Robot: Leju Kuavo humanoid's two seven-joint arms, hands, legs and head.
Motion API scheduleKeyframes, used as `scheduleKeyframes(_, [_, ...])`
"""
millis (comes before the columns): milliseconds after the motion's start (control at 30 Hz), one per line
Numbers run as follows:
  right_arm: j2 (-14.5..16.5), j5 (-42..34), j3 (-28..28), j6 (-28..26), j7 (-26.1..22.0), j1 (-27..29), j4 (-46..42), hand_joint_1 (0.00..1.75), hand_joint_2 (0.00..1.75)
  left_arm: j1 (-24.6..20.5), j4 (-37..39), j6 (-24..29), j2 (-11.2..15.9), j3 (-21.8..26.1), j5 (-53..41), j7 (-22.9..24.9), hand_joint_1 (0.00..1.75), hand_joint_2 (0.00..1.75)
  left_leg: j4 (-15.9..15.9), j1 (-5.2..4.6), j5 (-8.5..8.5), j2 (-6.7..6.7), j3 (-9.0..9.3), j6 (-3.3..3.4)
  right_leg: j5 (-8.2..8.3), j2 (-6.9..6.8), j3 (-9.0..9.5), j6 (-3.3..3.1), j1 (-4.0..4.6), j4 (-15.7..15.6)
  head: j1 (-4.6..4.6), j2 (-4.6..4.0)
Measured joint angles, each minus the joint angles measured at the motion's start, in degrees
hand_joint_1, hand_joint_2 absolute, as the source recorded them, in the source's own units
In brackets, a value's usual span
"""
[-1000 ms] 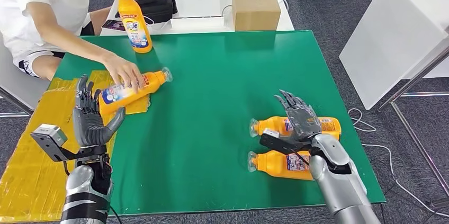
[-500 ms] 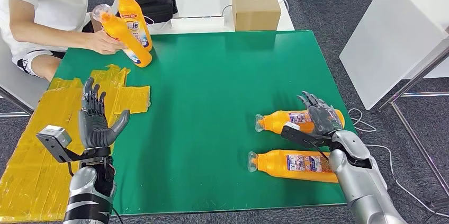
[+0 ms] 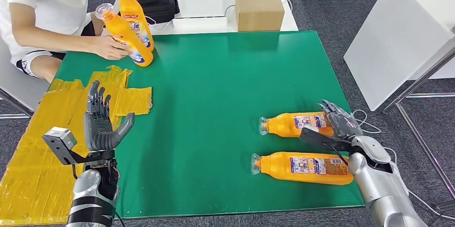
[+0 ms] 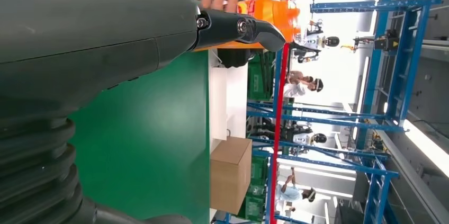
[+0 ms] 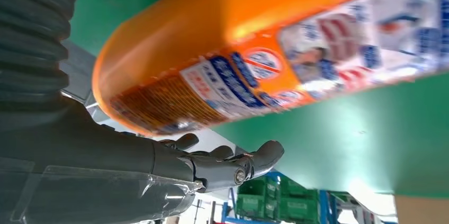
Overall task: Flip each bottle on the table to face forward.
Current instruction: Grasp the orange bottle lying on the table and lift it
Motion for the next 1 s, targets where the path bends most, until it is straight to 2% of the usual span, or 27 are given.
scheduleKeyframes(367, [-0.91,2.35,0.14,1.54,1.62,-1.62,2.87,0.00,1.75,-0.10,0.26,-0.13,0.00,-0.28,0.13,-0.14,0.00,1.75,0.00,0.00,0.00,0.00,0.02,0.01,0.00,0.00,0.01,0.00,0.00,0.00,0.00,0.00])
scheduleKeyframes(400, [-1.14,3.65,0.30,1.35,2.60,-2.52,4.39,0.21,1.75,-0.19,0.43,-0.13,-0.01,-0.44,0.18,-0.17,0.00,1.75,0.00,0.00,0.01,0.00,0.03,0.01,0.00,0.01,0.02,0.00,0.00,0.00,0.01,0.00])
scheduleKeyframes(500, [-0.57,8.85,1.06,-2.43,5.60,-6.21,11.70,1.37,1.75,-0.59,0.83,-0.01,-0.24,-1.01,0.26,-0.22,0.00,1.75,0.00,0.00,0.01,0.08,0.13,0.02,0.02,0.02,0.13,0.02,0.00,-0.01,0.01,0.00])
scheduleKeyframes(533, [-0.08,9.91,1.31,-3.53,5.89,-6.92,13.34,1.57,1.75,-0.65,0.84,0.04,-0.31,-1.14,0.26,-0.23,0.00,1.75,0.00,0.00,0.00,0.12,0.17,0.02,0.02,0.04,0.16,0.02,0.00,-0.01,0.00,0.00])
scheduleKeyframes(633, [0.95,11.45,1.91,-4.45,5.62,-7.85,15.16,1.66,1.75,-0.67,0.84,0.07,-0.32,-1.38,0.30,-0.24,0.00,1.75,0.00,0.02,0.00,0.19,0.30,0.02,0.02,0.13,0.24,0.02,0.01,-0.01,0.00,0.00])
scheduleKeyframes(1000, [2.79,12.98,2.93,-5.22,5.44,-9.81,18.00,1.66,1.75,-0.77,0.86,0.07,-0.43,-1.46,0.41,-0.24,0.00,1.75,-0.01,0.06,-0.02,0.27,0.60,0.02,0.02,0.26,0.50,0.02,0.03,-0.02,0.01,0.00])
